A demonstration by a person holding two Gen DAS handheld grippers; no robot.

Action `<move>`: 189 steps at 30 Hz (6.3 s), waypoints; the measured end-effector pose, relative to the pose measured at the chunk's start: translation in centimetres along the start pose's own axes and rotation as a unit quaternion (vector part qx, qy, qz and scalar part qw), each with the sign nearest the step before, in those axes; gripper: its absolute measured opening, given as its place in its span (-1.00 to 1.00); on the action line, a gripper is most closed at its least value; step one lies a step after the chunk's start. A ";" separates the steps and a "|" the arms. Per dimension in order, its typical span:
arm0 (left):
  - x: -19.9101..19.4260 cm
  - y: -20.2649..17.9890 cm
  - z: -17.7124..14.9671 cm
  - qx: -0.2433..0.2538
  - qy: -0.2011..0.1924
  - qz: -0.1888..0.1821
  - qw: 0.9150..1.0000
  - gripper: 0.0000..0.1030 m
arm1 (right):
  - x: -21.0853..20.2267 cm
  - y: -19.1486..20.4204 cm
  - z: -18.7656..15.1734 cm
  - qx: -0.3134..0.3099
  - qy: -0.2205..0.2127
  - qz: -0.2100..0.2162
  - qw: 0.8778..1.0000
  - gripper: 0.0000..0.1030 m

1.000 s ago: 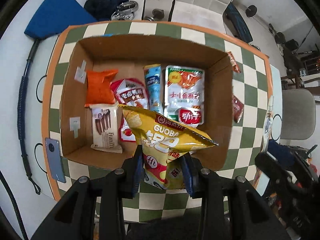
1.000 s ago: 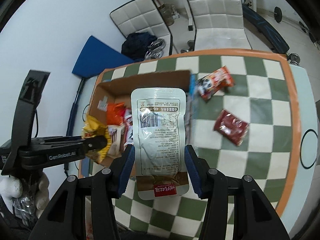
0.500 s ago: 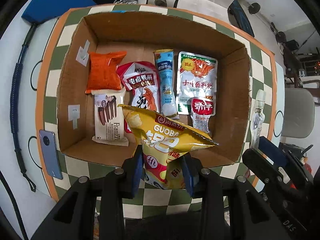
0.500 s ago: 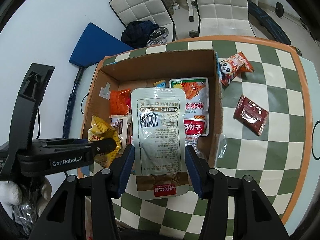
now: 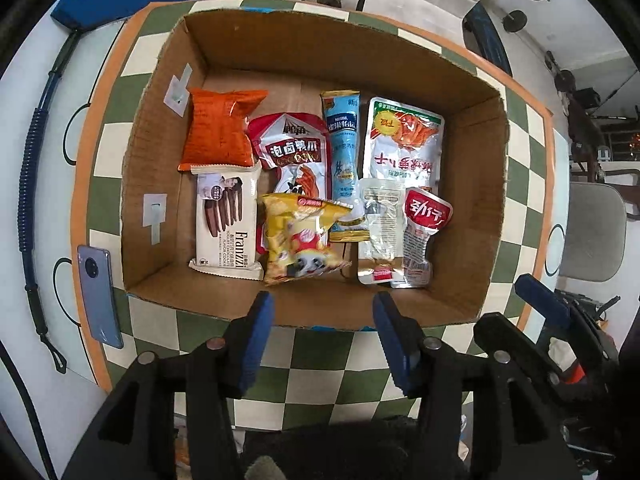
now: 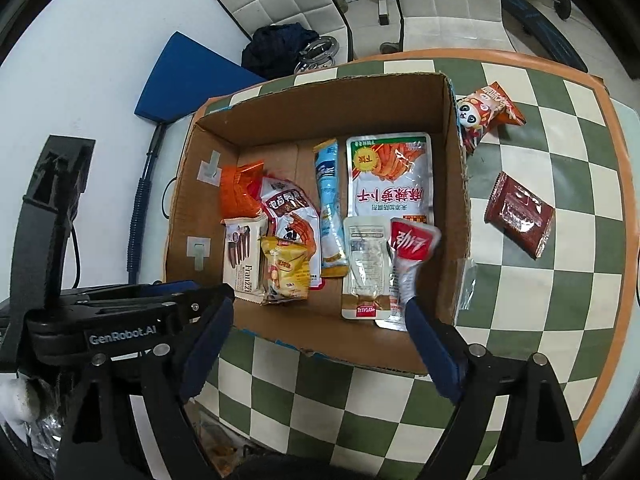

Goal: Organize snacks
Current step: 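Raise both grippers away from the box, then move both grippers to the last snacks and grasp the dark red packet with the right gripper, then grasp the orange panda-print bag with the left gripper, then carry the dark red packet and panda-print bag over the cardboard box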

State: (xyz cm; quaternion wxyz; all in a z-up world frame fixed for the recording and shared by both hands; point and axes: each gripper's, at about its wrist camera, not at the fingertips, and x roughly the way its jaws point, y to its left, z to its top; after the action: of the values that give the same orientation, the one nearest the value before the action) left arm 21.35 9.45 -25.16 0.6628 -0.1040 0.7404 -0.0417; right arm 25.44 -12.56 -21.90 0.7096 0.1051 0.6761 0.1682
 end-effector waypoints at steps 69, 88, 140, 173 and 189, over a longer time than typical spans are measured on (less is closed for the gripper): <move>7.7 -24.5 18.9 0.242 -0.039 0.246 0.938 0.46 | 8.1 -21.0 9.5 -0.145 0.133 -0.154 0.968 0.87; 11.1 -27.1 22.4 0.360 -0.009 0.237 0.902 0.46 | 12.6 -22.3 9.2 -0.150 0.126 -0.208 0.958 0.15; 14.6 -30.4 16.7 0.382 0.042 0.136 0.913 -0.49 | 1.6 -30.0 9.1 0.075 0.020 -0.172 0.982 0.20; 10.3 -31.0 12.6 0.338 -0.035 0.104 0.935 -0.71 | -2.9 -31.4 4.5 0.124 -0.031 -0.161 0.979 0.20; -4.1 -17.1 9.1 0.207 -0.129 0.089 0.966 -0.71 | -8.9 -14.3 6.4 0.013 -0.095 -0.076 0.992 0.20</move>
State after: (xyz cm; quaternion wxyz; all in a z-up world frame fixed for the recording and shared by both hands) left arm 32.44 -5.68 -18.78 0.7608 0.0970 0.6302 -0.1209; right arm 32.96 -28.63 -18.63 0.7800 0.0784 0.6136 0.0944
